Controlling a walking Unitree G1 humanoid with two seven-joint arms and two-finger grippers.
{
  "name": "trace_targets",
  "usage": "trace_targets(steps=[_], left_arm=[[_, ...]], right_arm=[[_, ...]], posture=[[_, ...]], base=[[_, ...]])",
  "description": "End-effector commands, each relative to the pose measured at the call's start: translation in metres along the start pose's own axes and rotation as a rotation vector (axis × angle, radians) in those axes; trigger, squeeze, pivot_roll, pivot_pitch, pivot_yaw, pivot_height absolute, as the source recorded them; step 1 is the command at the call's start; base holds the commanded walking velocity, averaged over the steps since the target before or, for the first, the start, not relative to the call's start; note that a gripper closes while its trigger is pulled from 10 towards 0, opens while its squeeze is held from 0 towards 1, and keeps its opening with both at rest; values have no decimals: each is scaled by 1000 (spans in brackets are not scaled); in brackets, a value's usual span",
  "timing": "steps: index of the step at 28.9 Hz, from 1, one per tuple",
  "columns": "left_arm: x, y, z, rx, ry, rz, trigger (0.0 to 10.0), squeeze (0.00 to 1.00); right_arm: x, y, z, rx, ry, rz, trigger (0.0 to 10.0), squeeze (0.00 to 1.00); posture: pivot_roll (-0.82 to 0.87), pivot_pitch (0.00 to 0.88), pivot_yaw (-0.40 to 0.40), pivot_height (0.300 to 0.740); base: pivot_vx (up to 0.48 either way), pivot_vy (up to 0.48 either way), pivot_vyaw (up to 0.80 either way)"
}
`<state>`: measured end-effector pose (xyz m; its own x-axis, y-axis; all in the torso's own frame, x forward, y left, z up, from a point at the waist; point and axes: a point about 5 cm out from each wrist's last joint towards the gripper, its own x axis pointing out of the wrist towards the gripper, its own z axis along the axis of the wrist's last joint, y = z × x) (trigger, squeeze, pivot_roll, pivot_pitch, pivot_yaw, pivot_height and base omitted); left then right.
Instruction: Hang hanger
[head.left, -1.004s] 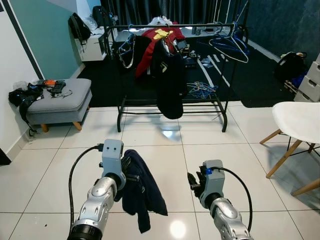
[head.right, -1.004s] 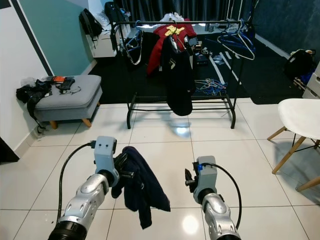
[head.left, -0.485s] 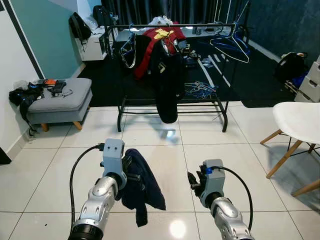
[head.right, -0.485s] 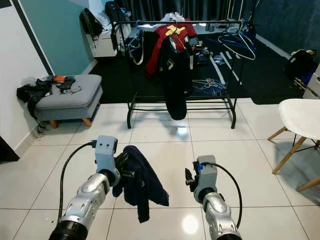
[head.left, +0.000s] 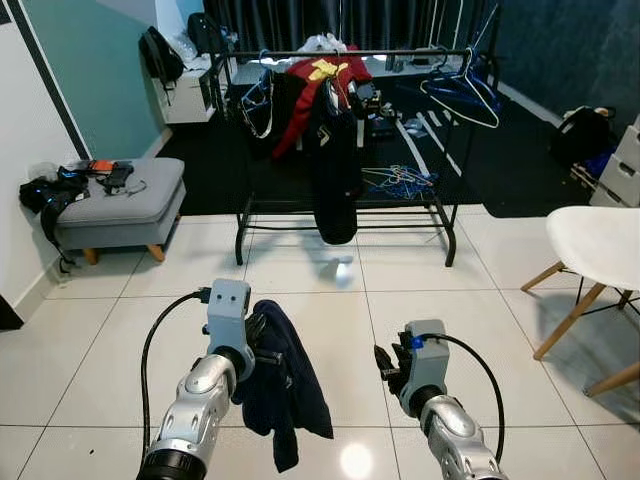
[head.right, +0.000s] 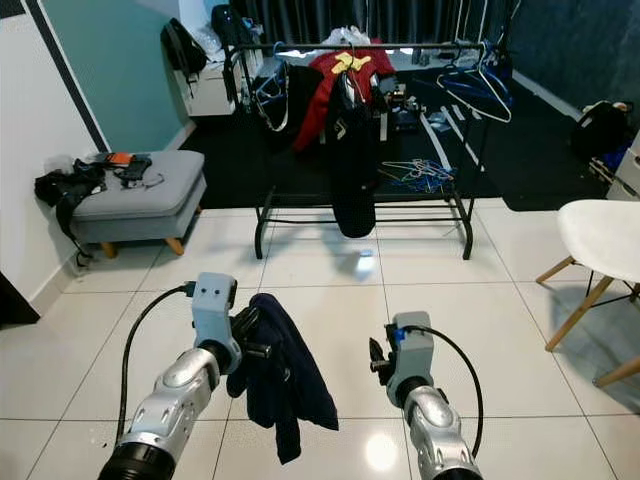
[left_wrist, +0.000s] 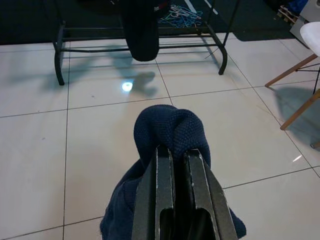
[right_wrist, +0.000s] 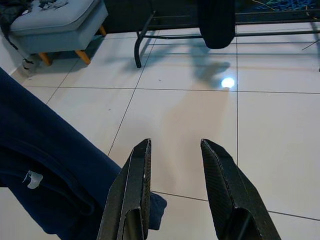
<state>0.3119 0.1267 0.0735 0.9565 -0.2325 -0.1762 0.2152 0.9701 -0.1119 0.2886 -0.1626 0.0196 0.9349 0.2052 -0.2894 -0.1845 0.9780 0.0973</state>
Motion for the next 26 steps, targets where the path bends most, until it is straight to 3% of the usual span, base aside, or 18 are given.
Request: trace_targets(steps=[1, 26], left_arm=[[-1, 3, 3, 1, -11, 3, 10000, 0], [-1, 3, 3, 12, -10, -14, 10000, 0]], right_arm=[[3, 5, 1, 9, 3, 8, 10000, 0], [4, 8, 1, 16, -8, 21, 10000, 0]], posture=[[60, 10, 53, 740], [57, 6, 64, 740]], base=[[266, 0, 0], [272, 0, 0]])
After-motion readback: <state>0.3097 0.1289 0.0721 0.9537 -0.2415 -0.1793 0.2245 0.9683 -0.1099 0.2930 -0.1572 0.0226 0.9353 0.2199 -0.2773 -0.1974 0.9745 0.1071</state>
